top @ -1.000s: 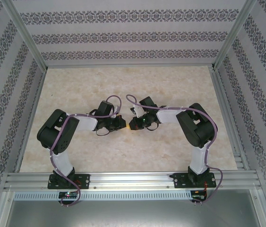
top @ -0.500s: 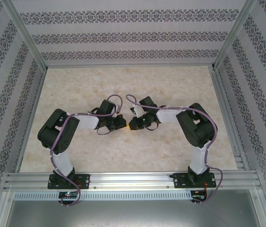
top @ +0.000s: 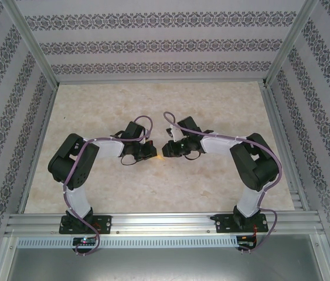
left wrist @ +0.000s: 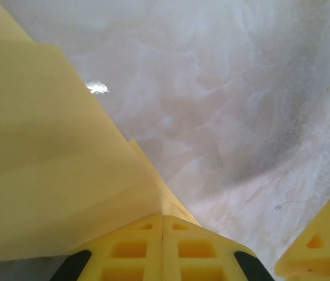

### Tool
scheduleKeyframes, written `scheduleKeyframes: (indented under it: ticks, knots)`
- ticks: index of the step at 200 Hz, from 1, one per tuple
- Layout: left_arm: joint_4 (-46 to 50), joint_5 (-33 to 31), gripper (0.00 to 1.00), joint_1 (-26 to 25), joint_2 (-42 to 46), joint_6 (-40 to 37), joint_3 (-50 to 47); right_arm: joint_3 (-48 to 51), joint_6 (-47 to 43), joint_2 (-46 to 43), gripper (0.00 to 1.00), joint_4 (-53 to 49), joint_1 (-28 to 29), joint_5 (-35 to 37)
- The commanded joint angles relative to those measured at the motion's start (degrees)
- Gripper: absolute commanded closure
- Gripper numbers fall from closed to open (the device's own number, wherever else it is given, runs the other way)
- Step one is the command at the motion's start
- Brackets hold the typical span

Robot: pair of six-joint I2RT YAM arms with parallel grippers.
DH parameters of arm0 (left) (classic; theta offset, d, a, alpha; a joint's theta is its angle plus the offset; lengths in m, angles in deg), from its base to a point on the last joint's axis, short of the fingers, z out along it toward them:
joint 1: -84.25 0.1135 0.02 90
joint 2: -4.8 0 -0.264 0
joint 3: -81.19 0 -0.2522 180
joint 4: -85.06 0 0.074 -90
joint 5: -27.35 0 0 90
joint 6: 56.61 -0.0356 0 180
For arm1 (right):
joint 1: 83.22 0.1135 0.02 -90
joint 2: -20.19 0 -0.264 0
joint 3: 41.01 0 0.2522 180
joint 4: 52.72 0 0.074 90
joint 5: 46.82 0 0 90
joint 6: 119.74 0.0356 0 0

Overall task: Fold a paper plane with a square sheet of paper (pick it up from the middle)
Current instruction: Fold the wing for the fifth time at the center of the table.

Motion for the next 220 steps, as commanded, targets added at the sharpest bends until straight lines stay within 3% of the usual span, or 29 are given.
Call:
scheduleKeyframes:
  ticks: [1, 89, 189, 220]
  knots:
    - [4.5, -4.3, 0.97, -0.1, -1.9, -1.2, 0.0, -1.7, 0.5, 2.0, 0.89, -0.3, 0.6, -1.2]
    - [6.2, -4.5, 0.98, -0.1, -3.2, -0.4, 0.8, -5.1, -1.1, 6.2, 0.91, -2.8, 1.7, -2.7]
    - [9.0, -6.2, 0.98, -0.1, -4.0, -0.3, 1.5, -4.0, -4.0, 6.1, 0.91, -10.7, 0.4, 2.5]
    - [8.7, -5.9, 0.98, -0.1, -3.9, -0.4, 1.6, -4.4, -2.7, 4.0, 0.9, -7.9, 0.8, -1.4]
